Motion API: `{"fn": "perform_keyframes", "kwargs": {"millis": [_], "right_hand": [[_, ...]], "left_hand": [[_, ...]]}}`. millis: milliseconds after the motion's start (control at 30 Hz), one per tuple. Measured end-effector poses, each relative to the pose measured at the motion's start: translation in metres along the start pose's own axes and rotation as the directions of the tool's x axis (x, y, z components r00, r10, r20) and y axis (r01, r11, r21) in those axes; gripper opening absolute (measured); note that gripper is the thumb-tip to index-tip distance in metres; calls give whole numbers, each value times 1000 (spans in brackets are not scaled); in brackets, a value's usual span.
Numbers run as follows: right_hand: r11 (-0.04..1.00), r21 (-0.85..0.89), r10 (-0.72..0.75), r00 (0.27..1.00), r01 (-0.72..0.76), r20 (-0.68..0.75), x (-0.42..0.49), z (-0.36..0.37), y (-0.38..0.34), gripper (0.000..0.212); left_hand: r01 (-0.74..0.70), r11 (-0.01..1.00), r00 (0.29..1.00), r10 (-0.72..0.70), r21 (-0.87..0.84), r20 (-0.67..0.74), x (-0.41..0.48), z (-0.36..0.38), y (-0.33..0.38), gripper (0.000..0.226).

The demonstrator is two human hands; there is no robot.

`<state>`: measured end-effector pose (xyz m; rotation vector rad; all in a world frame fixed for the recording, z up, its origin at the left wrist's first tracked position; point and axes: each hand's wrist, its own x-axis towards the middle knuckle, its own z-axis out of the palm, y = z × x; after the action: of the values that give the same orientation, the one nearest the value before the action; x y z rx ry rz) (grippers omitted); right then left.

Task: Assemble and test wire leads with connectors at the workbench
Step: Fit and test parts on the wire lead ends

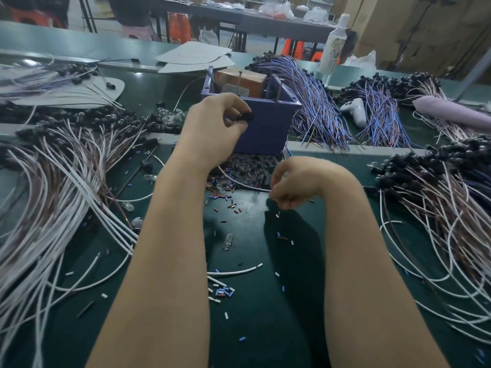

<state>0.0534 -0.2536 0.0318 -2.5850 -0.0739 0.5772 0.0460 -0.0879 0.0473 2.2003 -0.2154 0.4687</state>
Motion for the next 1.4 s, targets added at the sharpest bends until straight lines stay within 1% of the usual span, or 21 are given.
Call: {"fn": "perform_keyframes", "kwargs": {"millis": [33, 67, 133, 167, 233, 333, 433, 500, 600, 833, 1067, 1167, 1300, 1400], "right_hand": [[995, 67, -71, 993, 77, -92, 0, -4, -1, 6], [979, 118, -141, 970, 167, -200, -1, -8, -2, 9], [918, 203, -242, 885, 342, -399, -2, -15, -5, 15], [872, 256, -264, 843, 416, -469, -4, -18, -7, 17], [783, 342, -293, 792, 520, -535, -7, -21, -11, 19], [730, 351, -342, 759, 586, -555, -10, -20, -15, 17], [717, 329, -352, 727, 614, -589, -11, -20, -19, 15], [741, 252, -361, 686, 622, -632, -10, -18, -22, 16], [765, 128, -394, 616, 631, -682, -10, -16, -25, 12], [777, 43, -397, 543, 628, -740, -13, -17, -29, 12], [816, -16, -385, 521, 578, -762, -13, -15, -31, 12], [834, -32, -372, 518, 551, -770, -12, -16, -29, 12], [840, 28, -326, 545, 542, -772, -11, -18, -23, 10], [842, 36, -335, 574, 538, -747, -11, -19, -21, 11]], "left_hand": [[4, 1000, 1000, -4, -27, -8, 0, 0, 0, 18], [5, 999, 1000, -6, -54, -11, 0, 1, -1, 19], [4, 994, 1000, -5, -107, -7, -1, 2, -3, 21], [1, 992, 1000, -1, -128, -3, -1, 3, -4, 23], [-5, 988, 1000, 5, -156, 3, -1, 5, -6, 25], [-2, 980, 1000, 5, -199, 13, -1, 9, -8, 28], [2, 975, 1000, 3, -221, 23, 0, 10, -9, 29], [-9, 977, 1000, 15, -214, 26, 1, 11, -10, 30], [-32, 977, 999, 39, -209, 30, 1, 12, -9, 31], [-59, 978, 996, 71, -201, 50, 1, 12, -7, 31], [-88, 979, 994, 99, -185, 48, 1, 14, -3, 32], [-114, 982, 992, 120, -152, 32, 1, 16, -1, 27], [-134, 987, 990, 137, -88, 29, 0, 18, 0, 22], [-129, 991, 992, 129, -44, 9, -1, 18, 0, 22]]}}
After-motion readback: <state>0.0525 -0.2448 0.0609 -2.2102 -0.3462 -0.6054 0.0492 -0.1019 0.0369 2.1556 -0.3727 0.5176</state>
